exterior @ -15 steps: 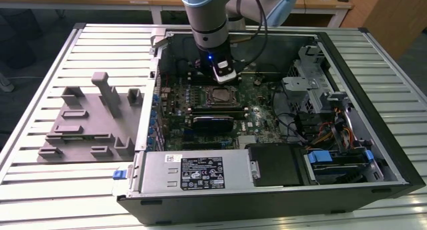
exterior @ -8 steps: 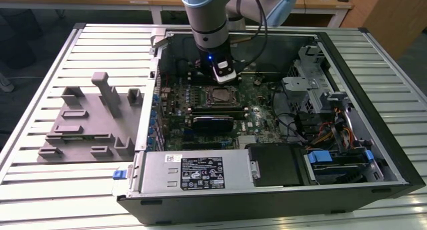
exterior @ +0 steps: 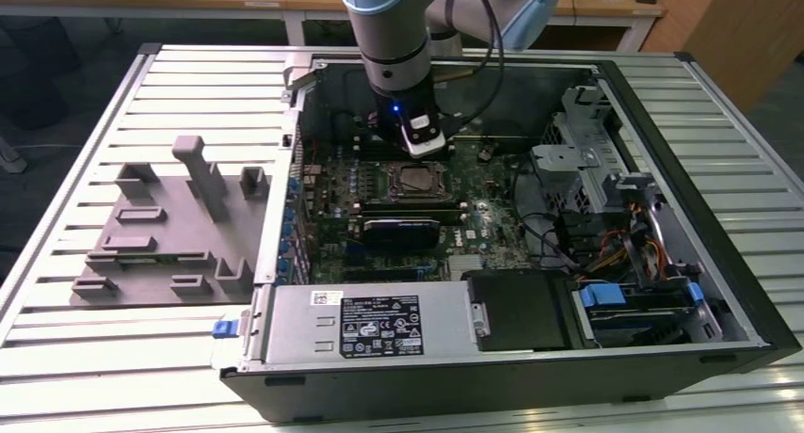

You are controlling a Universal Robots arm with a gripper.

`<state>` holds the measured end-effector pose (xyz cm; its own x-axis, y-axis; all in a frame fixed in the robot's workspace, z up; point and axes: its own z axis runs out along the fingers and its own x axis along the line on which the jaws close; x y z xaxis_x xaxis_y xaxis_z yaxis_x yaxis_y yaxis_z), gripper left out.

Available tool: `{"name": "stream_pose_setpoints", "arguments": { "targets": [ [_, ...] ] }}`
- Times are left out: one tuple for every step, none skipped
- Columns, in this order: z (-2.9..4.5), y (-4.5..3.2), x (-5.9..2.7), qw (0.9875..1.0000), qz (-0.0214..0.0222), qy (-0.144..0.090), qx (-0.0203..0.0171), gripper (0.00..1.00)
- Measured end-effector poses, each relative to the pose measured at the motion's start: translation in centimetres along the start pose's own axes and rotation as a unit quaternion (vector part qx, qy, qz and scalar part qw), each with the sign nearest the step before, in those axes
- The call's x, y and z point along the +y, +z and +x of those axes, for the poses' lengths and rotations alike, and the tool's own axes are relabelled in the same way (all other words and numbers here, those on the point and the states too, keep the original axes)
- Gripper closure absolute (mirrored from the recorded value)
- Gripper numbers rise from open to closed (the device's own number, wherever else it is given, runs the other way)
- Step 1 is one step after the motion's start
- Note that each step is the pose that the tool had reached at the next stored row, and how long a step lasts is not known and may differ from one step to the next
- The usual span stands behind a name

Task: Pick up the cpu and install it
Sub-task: 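Install the first cpu locking lever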

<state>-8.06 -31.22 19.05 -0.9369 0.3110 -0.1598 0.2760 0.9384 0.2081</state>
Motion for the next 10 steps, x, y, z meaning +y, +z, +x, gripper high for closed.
{"name": "stream_pose_setpoints", "arguments": {
  "targets": [
    [0.0, -0.01, 0.0, 1.0, -0.0001, 0.0, 0.0, 0.89],
    [-0.01, -0.05, 0.01, 1.0, -0.0001, 0.0, 0.0, 0.89],
    [-0.02, -0.09, 0.03, 1.0, -0.0001, 0.0, 0.0, 0.89],
    [-0.03, -0.16, 0.04, 1.0, 0.0, 0.0, 0.0, 0.89],
    [-0.04, -0.23, 0.05, 1.0, 0.0001, 0.0, 0.0, 0.89],
    [-0.05, -0.28, 0.06, 1.0, 0.0, 0.0, 0.0, 0.89],
    [-0.05, -0.32, 0.07, 1.0, 0.0, 0.0, 0.0, 0.89],
    [-0.06, -0.38, 0.08, 1.0, 0.0, 0.0, 0.0, 0.89],
    [-0.08, -0.45, 0.1, 1.0, 0.0, 0.0, 0.0, 0.89],
    [-0.09, -0.54, 0.12, 1.0, 0.0, 0.0, 0.0, 0.89]
  ]
}}
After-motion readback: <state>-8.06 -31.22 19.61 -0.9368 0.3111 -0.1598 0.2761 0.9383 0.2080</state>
